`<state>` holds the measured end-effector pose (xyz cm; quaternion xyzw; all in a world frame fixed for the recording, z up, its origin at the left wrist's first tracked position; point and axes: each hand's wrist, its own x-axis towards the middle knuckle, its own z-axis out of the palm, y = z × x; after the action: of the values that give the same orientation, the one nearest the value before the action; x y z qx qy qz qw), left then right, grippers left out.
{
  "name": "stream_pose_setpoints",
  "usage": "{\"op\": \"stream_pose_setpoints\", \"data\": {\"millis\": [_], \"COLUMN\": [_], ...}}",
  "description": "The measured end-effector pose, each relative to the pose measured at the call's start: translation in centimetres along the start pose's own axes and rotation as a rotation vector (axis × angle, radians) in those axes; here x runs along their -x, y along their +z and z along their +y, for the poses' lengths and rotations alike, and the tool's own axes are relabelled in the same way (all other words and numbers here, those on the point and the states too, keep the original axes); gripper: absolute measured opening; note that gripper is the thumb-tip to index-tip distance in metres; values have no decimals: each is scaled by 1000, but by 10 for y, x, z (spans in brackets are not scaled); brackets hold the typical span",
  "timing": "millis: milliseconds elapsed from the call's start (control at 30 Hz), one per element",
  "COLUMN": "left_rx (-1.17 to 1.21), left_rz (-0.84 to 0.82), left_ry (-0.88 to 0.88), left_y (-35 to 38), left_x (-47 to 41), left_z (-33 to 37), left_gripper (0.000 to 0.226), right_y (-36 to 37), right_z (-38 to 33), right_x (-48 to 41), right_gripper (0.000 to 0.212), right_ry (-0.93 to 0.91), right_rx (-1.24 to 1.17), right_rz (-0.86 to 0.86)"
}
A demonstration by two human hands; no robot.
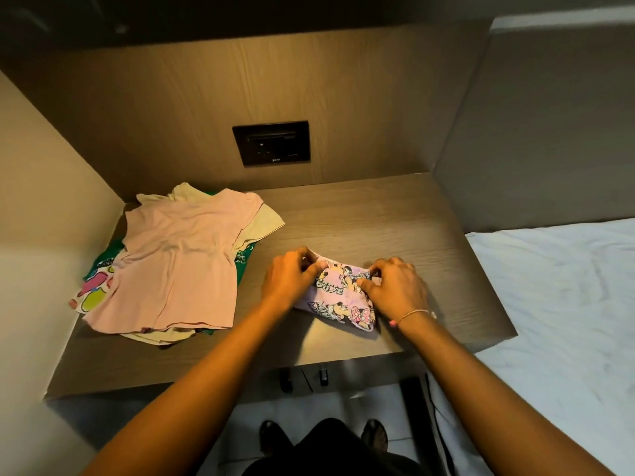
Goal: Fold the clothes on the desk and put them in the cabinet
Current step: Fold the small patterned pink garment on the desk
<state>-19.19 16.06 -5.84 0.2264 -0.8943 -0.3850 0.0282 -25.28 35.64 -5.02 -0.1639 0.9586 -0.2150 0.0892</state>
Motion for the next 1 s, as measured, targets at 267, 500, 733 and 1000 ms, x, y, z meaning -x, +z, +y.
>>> {"op": "stream_pose_setpoints", "data": {"millis": [267,500,733,1000], "left_rx": [-181,-123,60,-20], "left_rz": [76,-18,-100,-245], "left_ry": [-100,-89,92,206], "left_y": [9,8,18,88], "left_x": [38,32,6,-30], "left_z": [-34,-23,42,128], "left_gripper": [63,28,29,35], "right_y": [7,9,-19,-50], "right_z": [10,-2,40,101], "right_x": [4,7,47,54], "right_gripper": [67,51,37,53], "right_ry": [-25,13,210,436], "right_rx": [-79,-58,-413,-399], "right_rz": [-100,-142,135,264]}}
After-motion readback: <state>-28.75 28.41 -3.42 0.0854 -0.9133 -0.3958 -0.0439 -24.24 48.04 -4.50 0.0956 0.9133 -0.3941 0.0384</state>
